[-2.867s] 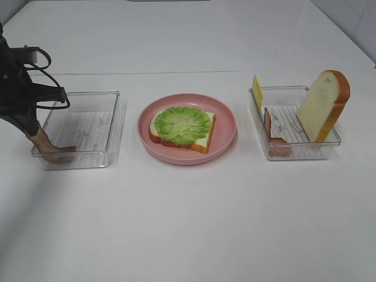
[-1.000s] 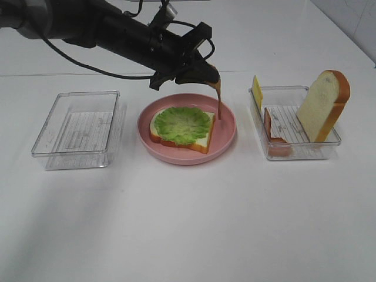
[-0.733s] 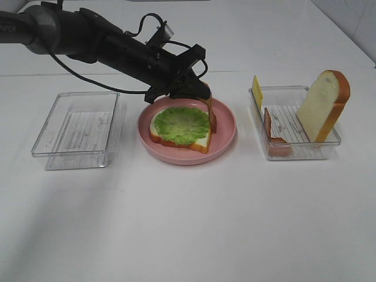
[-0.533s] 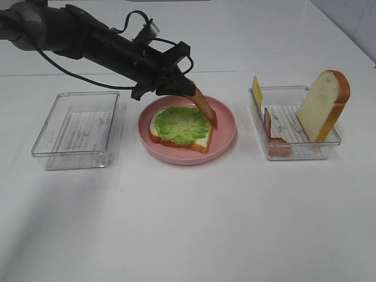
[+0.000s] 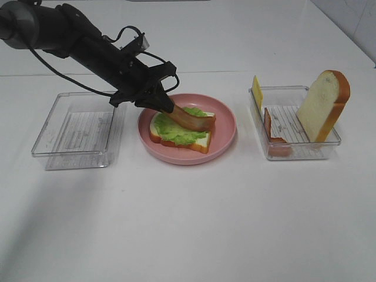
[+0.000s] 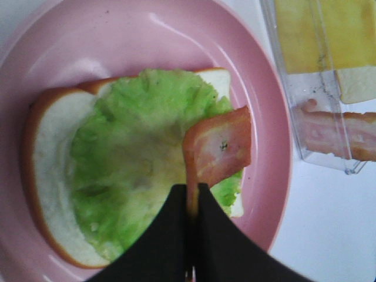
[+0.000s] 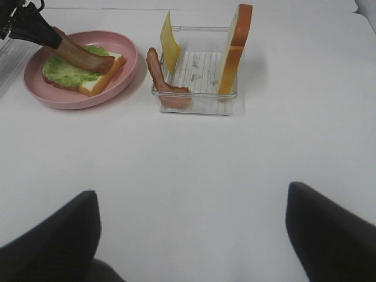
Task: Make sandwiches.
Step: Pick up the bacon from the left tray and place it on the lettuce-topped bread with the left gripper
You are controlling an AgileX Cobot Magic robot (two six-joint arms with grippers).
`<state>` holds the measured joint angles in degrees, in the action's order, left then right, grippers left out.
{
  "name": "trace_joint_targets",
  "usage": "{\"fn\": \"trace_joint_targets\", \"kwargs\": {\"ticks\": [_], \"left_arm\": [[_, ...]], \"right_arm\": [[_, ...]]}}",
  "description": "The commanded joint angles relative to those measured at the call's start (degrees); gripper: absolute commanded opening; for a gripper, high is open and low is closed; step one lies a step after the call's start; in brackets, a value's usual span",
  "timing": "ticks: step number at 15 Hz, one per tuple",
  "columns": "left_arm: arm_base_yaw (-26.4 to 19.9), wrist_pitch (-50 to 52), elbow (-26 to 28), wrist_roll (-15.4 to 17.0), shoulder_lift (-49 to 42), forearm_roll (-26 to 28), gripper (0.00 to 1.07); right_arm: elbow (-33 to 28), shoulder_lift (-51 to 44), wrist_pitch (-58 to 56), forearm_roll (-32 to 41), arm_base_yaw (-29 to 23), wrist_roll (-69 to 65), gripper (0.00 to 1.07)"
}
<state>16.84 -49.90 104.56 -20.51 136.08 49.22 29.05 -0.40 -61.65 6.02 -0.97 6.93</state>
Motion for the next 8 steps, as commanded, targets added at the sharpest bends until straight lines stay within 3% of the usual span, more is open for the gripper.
{"fn": "trace_joint_targets", "kwargs": {"ticks": [1,2,5,6,8], "left_arm": [[-0.1,-0.6,0.3,0.9,-0.4,-2.2,0.16],[-0.1,-0.5,0.3,1.3,-0.4,-2.2,0.25],[-0.1,0.1,0.3,2.2,-1.2,-2.2,0.69],[-0.1,0.1,0.3,2.1,-2.2,-2.7,0.79],[-0.1,-0.5,0.3,2.1,-5.2,-7.3,0.82]], "right_arm": [[-0.1,-0.6,0.6,-0.1,0.2,0.7,0.81],[-0.1,-0.6,0.6,-0.1,0.2,0.7,0.81],[-0.1,-0.6,0.6,-0.1,0.2,0.7,0.81],[-0.1,-0.6,0.6,-0.1,0.2,0.7,0.81],[-0.1,-0.6,0.6,-0.1,0.2,0.7,0.81]]}}
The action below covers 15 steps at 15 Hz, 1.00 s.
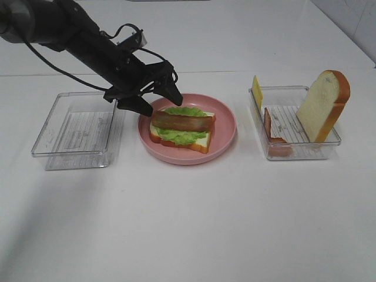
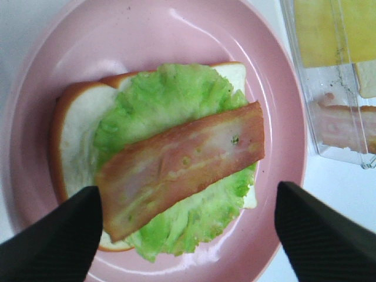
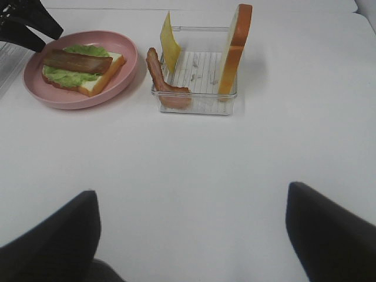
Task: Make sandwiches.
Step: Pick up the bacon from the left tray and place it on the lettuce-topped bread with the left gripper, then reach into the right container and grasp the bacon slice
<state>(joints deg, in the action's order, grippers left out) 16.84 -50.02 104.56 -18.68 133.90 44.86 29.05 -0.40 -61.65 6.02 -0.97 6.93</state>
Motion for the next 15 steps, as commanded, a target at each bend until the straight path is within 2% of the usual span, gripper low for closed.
{"fn": "trace_joint_targets", "kwargs": {"ticks": [1,2,3,4,6,8,11,13,15], "left_arm": [[-0.1,-0.4,0.3,1.1,-4.9,-6.0,0.82],[-0.1,-0.8,0.3,3.3,-7.2,-9.8,0.82],[-0.1,-0.8,0.3,3.3,-7.2,-9.8,0.82],[-0.1,-2.4,0.3,7.3,-10.9,-15.1,0.82],[-0.1,-6.1,0.3,12.2,-16.1,-22.0,0.82],[-0.1,-9.9,0.2,14.7,-21.2,-29.0,0.82],[-0.1,-18.0,0.2,21.0,-28.4,-37.8,0.82],[-0.1,-23.5,0.2,23.2,-33.7,-41.6,0.82],[-0.1,-23.4,-1.9,23.4,-39.5,-42.0,0.82]], "right_arm": [[-0.1,-0.6,0.6,-0.1,0.2,0.7,0.81],[-0.1,-0.6,0.6,-0.1,0.2,0.7,0.81],[-0.1,-0.6,0.6,-0.1,0.2,0.7,0.81],[-0.1,-0.6,0.6,-0.1,0.2,0.7,0.81],[-0.1,-0.6,0.6,-0.1,0.2,0.7,0.81],[-0.1,-0.6,0.6,-0.1,0.2,0.7,0.81],[-0.1,-0.6,0.6,-0.1,0.2,0.7,0.81],[-0.1,-0.6,0.6,-0.1,0.2,0.7,0.81],[-0.1,-0.6,0.6,-0.1,0.2,0.7,0.81]]}}
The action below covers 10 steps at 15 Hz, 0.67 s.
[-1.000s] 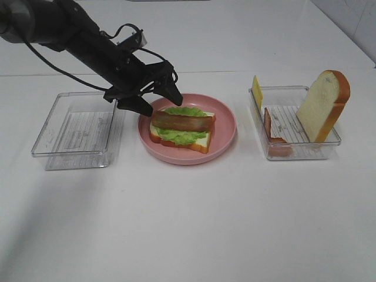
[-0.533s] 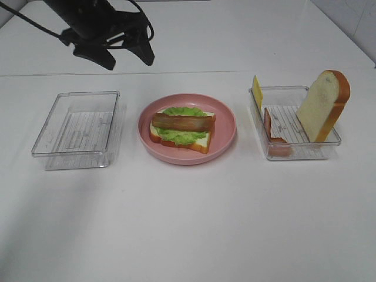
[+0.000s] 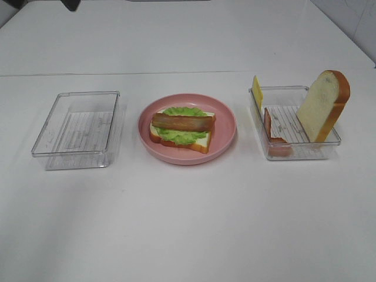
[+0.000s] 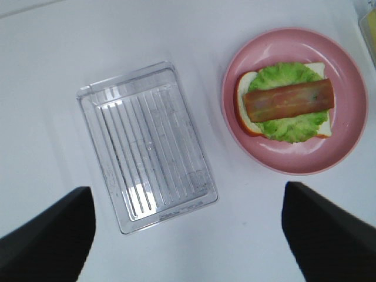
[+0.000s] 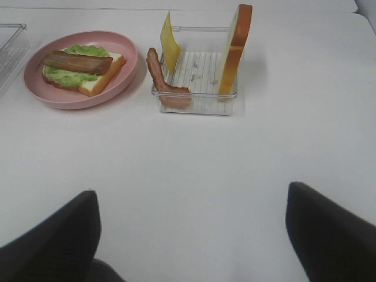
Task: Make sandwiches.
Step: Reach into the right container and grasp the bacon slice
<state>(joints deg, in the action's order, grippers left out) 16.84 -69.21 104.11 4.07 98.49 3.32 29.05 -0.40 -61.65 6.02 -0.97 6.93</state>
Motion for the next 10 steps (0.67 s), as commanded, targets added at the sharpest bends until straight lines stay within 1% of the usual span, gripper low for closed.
{"fn": "trace_joint_targets", "kwargs": {"ticks": [1,2,3,6,7,8,9,10], "left_arm": [[-0.1,-4.2,-6.3,0.7,-10.9,-0.4,0.82],[-0.1,-4.2,-7.7,0.7,-12.8,-0.4,0.82],[-0.1,-4.2,-11.3,0.5,-15.7,-0.4,0.82],[-0.1,-0.9,-24.1,0.3,-27.3,-0.4,0.82],[-0.1,0.6,-29.2,0.3,-31.5,-0.4,0.82],[-0.1,2.0,-33.4,0.3,-35.0,-0.4,0.82],[-0.1,3.0,-36.5,0.3,-37.2,-0.4,0.82],[-0.1,5.6,-45.7,0.3,-46.5,-0.2,0.82]], "right_arm": [[-0.1,-0.6,0.6,-0.1,0.2,0.7,0.81],[-0.1,-0.6,0.6,-0.1,0.2,0.7,0.81],[-0.1,-0.6,0.6,-0.1,0.2,0.7,0.81],[-0.1,-0.6,0.6,-0.1,0.2,0.7,0.81],[-0.1,-0.6,0.6,-0.1,0.2,0.7,0.81],[-0.1,-0.6,0.6,-0.1,0.2,0.7,0.81],[-0.1,-0.6,0.6,-0.1,0.2,0.7,0.81],[-0.1,-0.6,0.6,-0.1,0.2,0.7,0.81]]}}
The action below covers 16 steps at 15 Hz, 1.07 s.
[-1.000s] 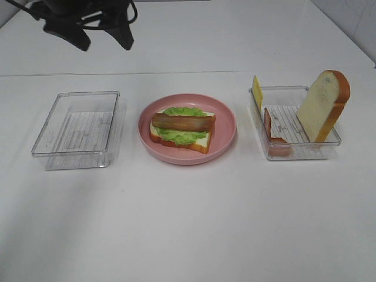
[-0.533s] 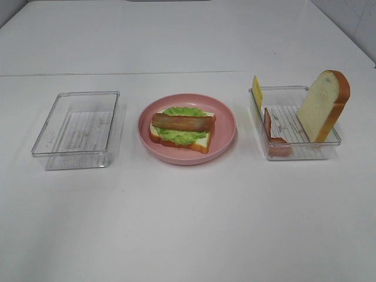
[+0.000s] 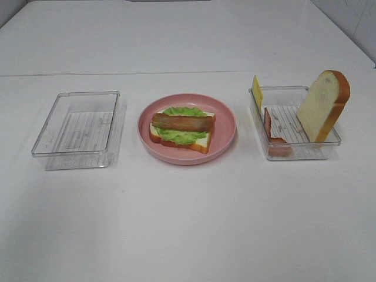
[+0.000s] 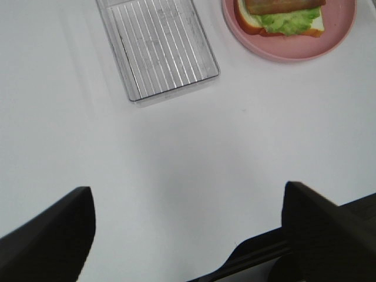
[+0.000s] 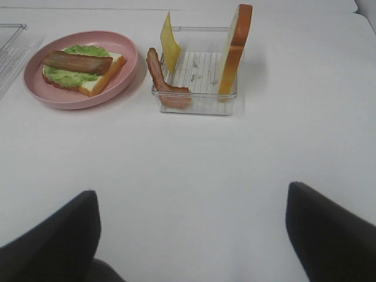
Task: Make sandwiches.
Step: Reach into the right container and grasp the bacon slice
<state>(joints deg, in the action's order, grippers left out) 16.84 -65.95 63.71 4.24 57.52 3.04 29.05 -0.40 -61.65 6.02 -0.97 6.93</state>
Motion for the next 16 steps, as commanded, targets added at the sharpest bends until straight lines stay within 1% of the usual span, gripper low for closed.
{"fn": "trace_joint_targets", "kwargs": {"ticks": [1,3,4,6,8,12,13,16], "left_arm": [[-0.1,3.6,-9.1,0.1,-9.8,0.1,0.82],[-0.1,6.2,-16.3,-1.5,-19.5,0.1,0.82],[-0.1,6.5,-18.0,-2.1,-22.2,0.1,0.82],[-0.1,6.7,-23.5,-3.0,-31.9,0.1,0.82],[-0.1,6.7,-27.6,-5.2,-42.3,0.1,0.82],[-0.1,6.7,-32.3,-6.2,-56.3,0.1,0.82],[-0.1,6.8,-33.5,-6.4,-59.5,0.0,0.82],[-0.1,6.6,-34.4,-6.4,-59.0,-0.1,0.82]], "right_arm": [[-0.1,-0.6,0.6,-0.1,0.2,0.7,0.81],[-0.1,-0.6,0.6,-0.1,0.2,0.7,0.81],[-0.1,-0.6,0.6,-0.1,0.2,0.7,0.81],[-0.1,-0.6,0.6,-0.1,0.2,0.7,0.81],[-0.1,-0.6,0.6,-0.6,0.2,0.7,0.81],[0.1,0.1,0.9,-0.9,0.2,0.7,0.81],[0.7,2.8,1.8,-0.5,0.2,0.7,0.81],[1.5,12.0,8.6,1.4,0.2,0.7,0.81]]}}
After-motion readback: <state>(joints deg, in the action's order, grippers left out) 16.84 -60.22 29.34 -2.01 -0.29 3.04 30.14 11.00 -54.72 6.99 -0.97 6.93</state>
